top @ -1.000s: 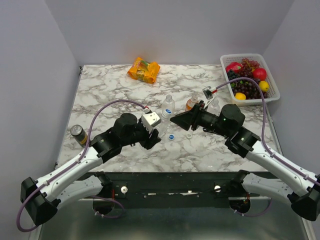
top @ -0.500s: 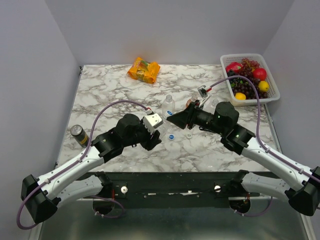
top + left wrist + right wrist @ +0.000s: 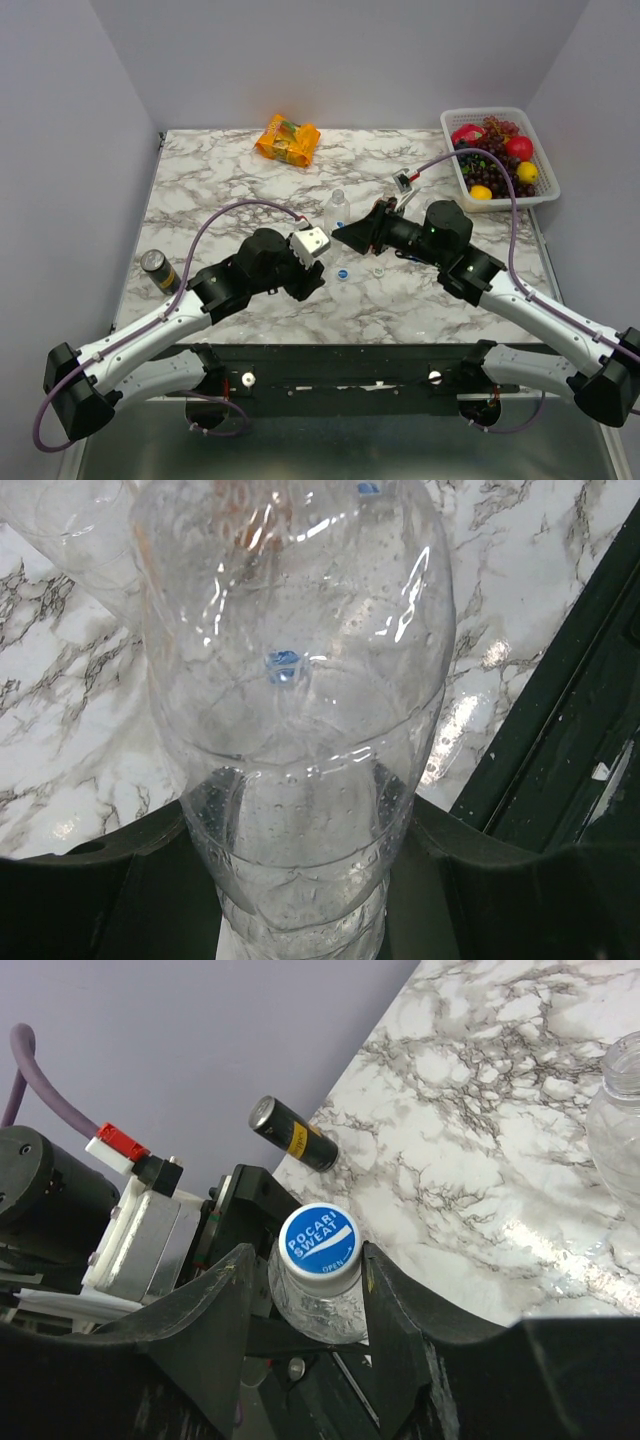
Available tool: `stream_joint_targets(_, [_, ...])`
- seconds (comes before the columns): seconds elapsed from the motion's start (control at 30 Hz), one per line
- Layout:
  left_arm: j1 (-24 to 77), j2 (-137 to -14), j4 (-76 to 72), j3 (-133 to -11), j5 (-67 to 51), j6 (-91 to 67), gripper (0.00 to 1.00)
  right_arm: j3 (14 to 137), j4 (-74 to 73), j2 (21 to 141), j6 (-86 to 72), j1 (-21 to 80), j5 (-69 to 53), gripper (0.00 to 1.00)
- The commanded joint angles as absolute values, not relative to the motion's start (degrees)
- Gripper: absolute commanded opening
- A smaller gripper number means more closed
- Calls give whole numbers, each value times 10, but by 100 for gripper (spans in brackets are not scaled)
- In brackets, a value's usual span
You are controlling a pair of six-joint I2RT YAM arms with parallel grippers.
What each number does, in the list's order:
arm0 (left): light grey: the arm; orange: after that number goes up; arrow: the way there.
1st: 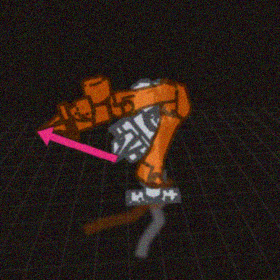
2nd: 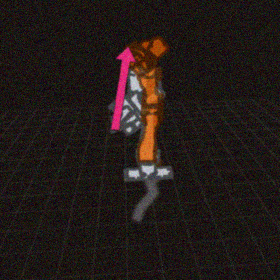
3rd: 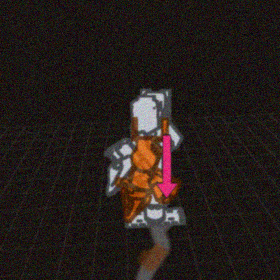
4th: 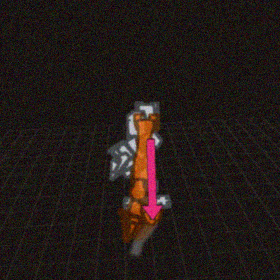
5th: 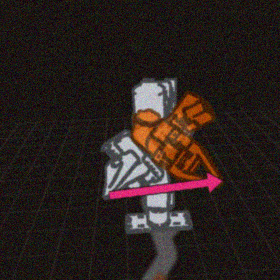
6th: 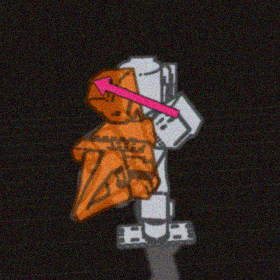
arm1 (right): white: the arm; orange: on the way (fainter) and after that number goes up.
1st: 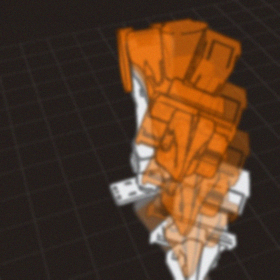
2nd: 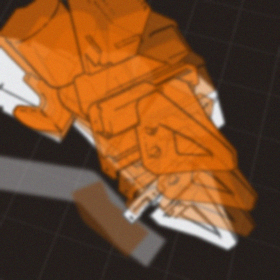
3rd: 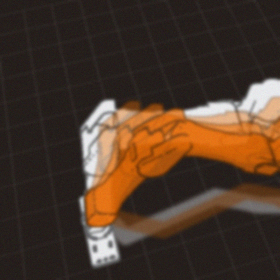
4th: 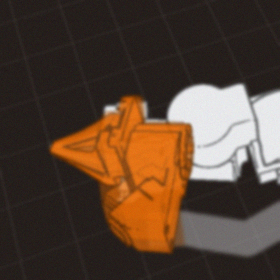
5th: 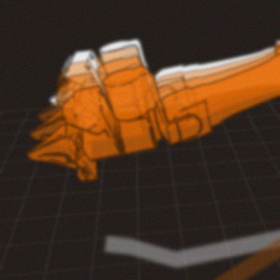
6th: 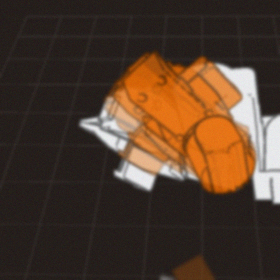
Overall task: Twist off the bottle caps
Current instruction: Unscrew the bottle cap from the plastic bottle.
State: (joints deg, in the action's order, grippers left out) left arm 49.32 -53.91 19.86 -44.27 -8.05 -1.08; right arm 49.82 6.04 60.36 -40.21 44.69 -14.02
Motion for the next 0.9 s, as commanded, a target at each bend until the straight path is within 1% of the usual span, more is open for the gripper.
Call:
stream_joint_targets(0.0, [510, -554, 209, -460, -75, 10, 23, 529, 90, 609, -402, 464, -149, 54])
stream_joint_targets(0.23, [513, -561, 212, -462, -72, 10, 23, 533, 90, 611, -397, 469, -147, 53])
stream_joint_targets(0.3, [514, -562, 213, -464, -74, 11, 23, 532, 90, 613, -396, 471, -145, 50])
stream_joint_targets(0.33, [513, -561, 214, -464, -76, 11, 23, 531, 90, 613, -394, 470, -145, 47])
stream_joint_targets(0.37, [514, -561, 214, -463, -81, 12, 23, 530, 90, 615, -393, 470, -145, 37])
stream_joint_targets(0.47, [513, -553, 212, -463, -101, 13, 23, 528, 85, 615, -384, 471, -150, 27])
stream_joint_targets(0.53, [512, -547, 208, -461, -121, 17, 23, 526, 84, 613, -379, 471, -156, 23])
stream_joint_targets(0.57, [512, -541, 207, -461, -133, 18, 23, 521, 84, 612, -377, 470, -160, 21])
stream_joint_targets(0.7, [502, -520, 191, -456, -220, 22, 23, 510, 86, 600, -343, 469, -189, 18])
stream_joint_targets(0.8, [493, -513, 180, -453, -305, 24, 23, 509, 85, 591, -309, 462, -242, 17])
stream_joint_targets(0.83, [488, -512, 178, -452, -325, 24, 23, 508, 85, 588, -295, 454, -277, 17])
stream_joint_targets(0.87, [486, -515, 177, -453, -372, 24, 23, 508, 85, 587, -287, 451, -299, 17])
